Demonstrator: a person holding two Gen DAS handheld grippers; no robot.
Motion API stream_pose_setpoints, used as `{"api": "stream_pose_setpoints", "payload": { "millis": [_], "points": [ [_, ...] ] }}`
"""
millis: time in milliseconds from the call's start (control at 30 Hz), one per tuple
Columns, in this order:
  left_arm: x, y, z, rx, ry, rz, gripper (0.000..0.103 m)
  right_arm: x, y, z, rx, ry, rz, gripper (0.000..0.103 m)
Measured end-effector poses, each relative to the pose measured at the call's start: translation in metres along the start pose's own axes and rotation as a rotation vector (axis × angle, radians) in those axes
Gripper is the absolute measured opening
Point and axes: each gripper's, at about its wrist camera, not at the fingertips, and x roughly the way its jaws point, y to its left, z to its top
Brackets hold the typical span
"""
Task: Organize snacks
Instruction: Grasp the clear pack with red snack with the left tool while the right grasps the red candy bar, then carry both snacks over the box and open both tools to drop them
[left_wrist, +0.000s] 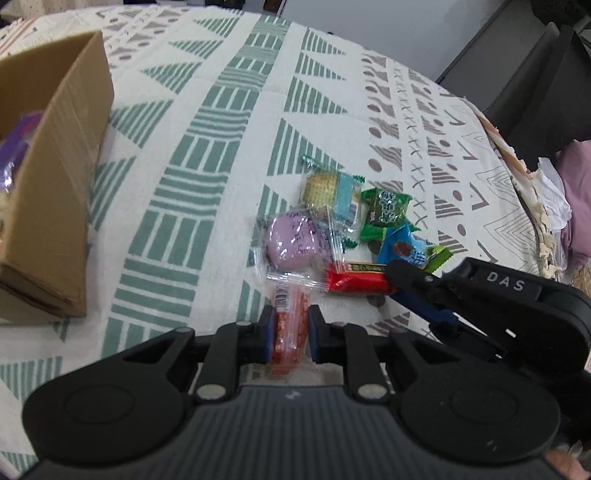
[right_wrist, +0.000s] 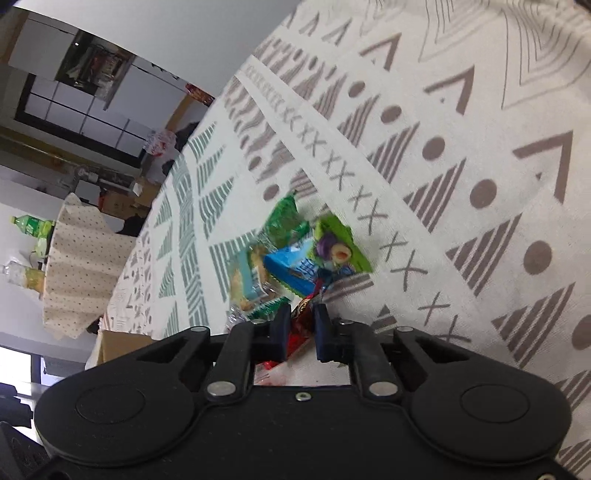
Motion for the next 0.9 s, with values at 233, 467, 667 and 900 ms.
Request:
{"api": "stream_pose_setpoints", "payload": {
  "millis": [233, 467, 667, 900],
  "points": [
    [-0.024, 0.006, 0.003, -0.004, -0.061, 0.013, 0.017, -0.019, 0.009, -0.006, -0.032, -0.024, 0.033, 0.011],
    [-0.055, 0.018, 0.0, -0.023, -0.116, 0.03, 0.017, -0.04, 0.027, -0.015, -0.092, -0.047, 0.11, 0.007],
    [-0.082, 0.027, -0.006, -0.027, -0.154, 0.043, 0.017, -0.055, 0.039, -0.018, -0.111, -0.076, 0.176, 0.007],
    [-0.116, 0.045, -0.004, -0.05, -0.224, 0.063, 0.017, -0.068, 0.059, -0.027, -0.169, -0.104, 0.263, 0.007]
  ]
}}
